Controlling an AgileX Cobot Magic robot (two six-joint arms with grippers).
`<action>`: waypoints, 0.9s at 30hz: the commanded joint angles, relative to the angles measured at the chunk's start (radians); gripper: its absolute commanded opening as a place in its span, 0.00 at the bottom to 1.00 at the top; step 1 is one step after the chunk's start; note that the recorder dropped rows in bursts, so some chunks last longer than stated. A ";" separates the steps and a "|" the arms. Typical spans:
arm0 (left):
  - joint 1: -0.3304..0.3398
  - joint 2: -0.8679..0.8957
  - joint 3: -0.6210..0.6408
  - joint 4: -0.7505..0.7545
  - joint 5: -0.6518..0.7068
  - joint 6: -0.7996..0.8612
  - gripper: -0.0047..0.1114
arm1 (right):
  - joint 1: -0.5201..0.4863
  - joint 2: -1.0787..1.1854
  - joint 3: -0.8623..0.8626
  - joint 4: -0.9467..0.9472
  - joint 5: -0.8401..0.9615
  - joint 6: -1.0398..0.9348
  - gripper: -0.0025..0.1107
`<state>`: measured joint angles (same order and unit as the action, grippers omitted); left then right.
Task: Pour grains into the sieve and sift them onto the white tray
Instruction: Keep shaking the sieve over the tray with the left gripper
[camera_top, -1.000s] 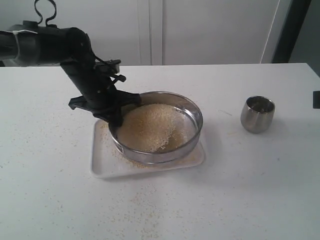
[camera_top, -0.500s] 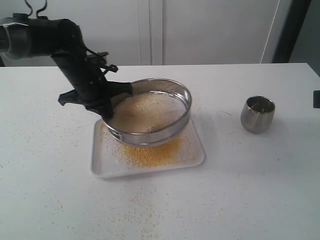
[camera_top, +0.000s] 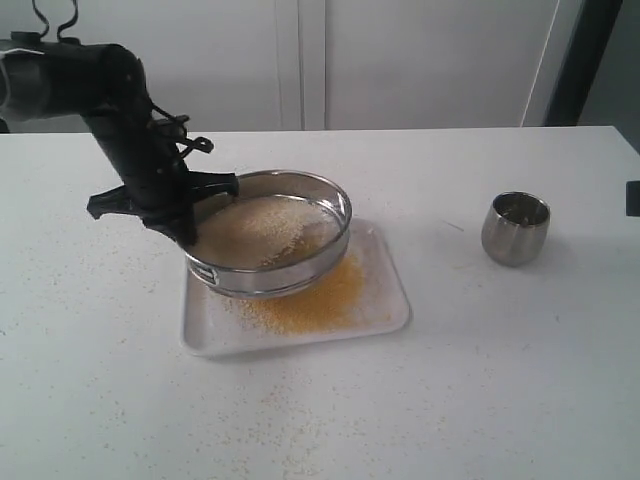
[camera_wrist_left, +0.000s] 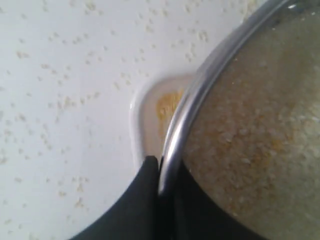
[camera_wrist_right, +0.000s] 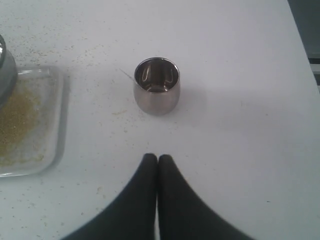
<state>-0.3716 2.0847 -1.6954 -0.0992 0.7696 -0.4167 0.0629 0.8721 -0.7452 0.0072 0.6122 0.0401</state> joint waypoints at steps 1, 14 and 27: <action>-0.119 -0.013 -0.004 -0.081 -0.117 0.034 0.04 | -0.003 -0.003 0.005 0.000 -0.007 0.002 0.02; -0.088 -0.020 0.007 -0.052 -0.067 0.012 0.04 | -0.003 -0.003 0.005 0.000 -0.007 0.002 0.02; -0.068 -0.039 0.007 0.021 -0.028 0.017 0.04 | -0.003 -0.003 0.005 0.000 -0.007 0.002 0.02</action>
<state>-0.4645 2.0791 -1.6853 -0.1541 0.6826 -0.3619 0.0629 0.8721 -0.7452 0.0072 0.6122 0.0401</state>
